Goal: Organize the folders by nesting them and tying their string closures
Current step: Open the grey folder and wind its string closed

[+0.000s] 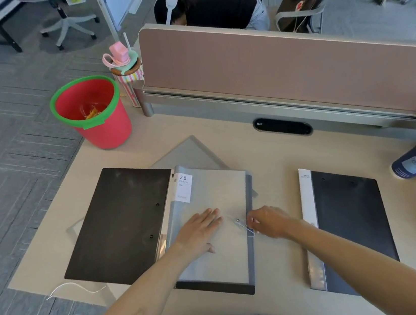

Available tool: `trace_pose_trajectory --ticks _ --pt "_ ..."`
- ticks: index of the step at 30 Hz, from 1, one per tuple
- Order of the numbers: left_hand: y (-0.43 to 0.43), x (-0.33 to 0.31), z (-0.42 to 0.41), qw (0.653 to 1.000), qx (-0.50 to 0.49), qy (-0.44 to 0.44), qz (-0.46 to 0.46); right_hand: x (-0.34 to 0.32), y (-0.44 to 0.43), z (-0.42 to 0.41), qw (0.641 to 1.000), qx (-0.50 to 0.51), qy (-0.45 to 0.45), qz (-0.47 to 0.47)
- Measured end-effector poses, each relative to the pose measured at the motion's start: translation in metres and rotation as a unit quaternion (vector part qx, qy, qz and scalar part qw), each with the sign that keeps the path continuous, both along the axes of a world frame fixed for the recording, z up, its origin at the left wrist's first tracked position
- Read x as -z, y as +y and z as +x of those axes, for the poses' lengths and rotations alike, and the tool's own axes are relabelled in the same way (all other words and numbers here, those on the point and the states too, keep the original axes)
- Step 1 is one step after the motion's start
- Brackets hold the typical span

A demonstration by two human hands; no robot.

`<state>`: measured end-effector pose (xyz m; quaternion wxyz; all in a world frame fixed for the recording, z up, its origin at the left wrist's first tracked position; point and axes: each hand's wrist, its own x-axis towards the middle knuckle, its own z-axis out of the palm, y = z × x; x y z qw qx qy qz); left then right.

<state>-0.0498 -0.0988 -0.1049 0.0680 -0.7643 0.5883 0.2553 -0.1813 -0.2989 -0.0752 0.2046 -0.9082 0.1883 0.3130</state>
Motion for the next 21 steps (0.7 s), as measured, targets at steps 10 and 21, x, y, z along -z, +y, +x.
trace_pose_trajectory --ticks 10,21 --pt "0.001 0.000 -0.002 1.000 -0.009 0.001 -0.005 0.001 0.032 0.008 0.998 -0.061 -0.012 -0.004" --pt "0.004 0.000 0.001 1.000 -0.012 0.012 -0.014 0.007 0.038 0.036 0.999 -0.026 -0.007 -0.019"
